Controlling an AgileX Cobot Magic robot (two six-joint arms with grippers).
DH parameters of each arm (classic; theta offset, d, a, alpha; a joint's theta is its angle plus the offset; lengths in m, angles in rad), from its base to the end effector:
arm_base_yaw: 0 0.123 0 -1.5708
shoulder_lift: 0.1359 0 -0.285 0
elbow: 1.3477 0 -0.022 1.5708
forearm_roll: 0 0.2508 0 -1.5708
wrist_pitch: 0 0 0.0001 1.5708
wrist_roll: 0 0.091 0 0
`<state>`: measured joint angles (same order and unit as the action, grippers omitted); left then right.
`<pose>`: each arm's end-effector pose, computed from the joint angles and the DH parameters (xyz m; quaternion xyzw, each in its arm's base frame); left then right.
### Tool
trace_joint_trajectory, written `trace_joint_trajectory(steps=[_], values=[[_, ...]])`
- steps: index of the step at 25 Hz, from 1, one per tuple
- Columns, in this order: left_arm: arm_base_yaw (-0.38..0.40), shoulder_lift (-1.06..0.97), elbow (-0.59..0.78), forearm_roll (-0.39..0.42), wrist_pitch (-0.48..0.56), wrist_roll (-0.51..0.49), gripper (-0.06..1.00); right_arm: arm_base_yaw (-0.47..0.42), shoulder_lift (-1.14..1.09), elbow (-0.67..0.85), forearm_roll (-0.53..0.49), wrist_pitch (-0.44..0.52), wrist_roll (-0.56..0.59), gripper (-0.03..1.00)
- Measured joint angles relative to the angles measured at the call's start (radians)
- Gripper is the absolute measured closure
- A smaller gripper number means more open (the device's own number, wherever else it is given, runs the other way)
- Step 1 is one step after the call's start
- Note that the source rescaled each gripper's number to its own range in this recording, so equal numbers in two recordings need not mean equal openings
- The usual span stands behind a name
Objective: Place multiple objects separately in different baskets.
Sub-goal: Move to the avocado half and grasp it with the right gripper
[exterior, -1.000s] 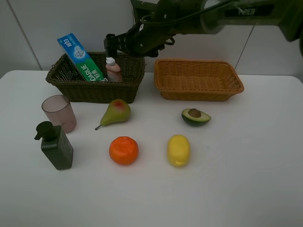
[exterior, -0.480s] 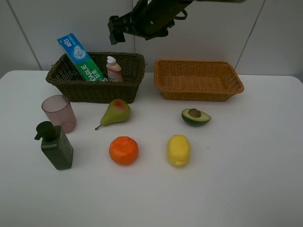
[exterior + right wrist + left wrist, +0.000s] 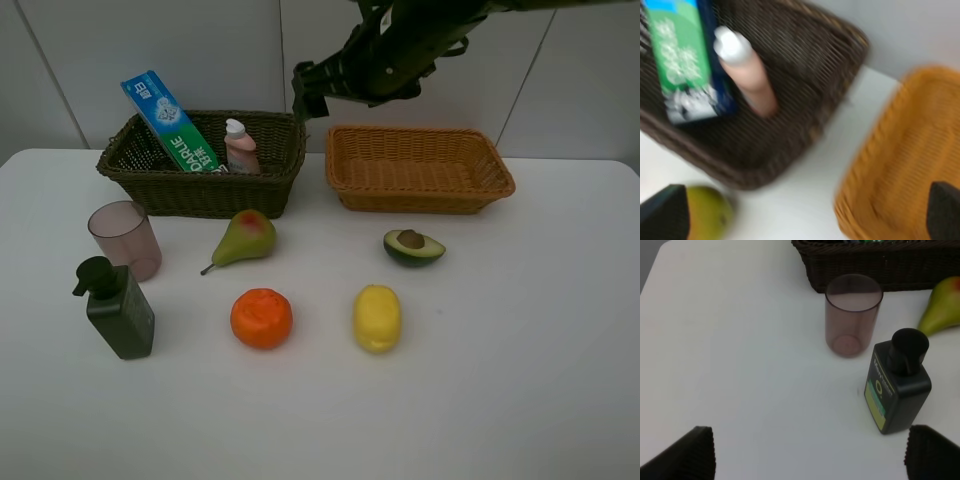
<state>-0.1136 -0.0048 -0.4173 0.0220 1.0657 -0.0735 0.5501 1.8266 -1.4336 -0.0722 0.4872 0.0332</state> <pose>0.0031 0.0014 0.2536 0.0175 0.8739 -0.0344 0.4846 0.3583 0.2161 0.2671 -0.2587 0.8881 0.0824 0.3709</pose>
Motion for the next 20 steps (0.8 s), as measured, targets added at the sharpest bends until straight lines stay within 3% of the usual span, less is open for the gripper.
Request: trace_joint_trajectory(steps=[11,20], values=[[0.0,0.0,0.0,0.0,0.0,0.0,-0.06,-0.042,-0.07,0.263,-0.183,-0.005,-0.026,-0.03],[0.0,0.0,0.0,0.0,0.0,0.0,-0.06,-0.068,-0.07,0.353,-0.235,-0.009,-0.026,-0.03]])
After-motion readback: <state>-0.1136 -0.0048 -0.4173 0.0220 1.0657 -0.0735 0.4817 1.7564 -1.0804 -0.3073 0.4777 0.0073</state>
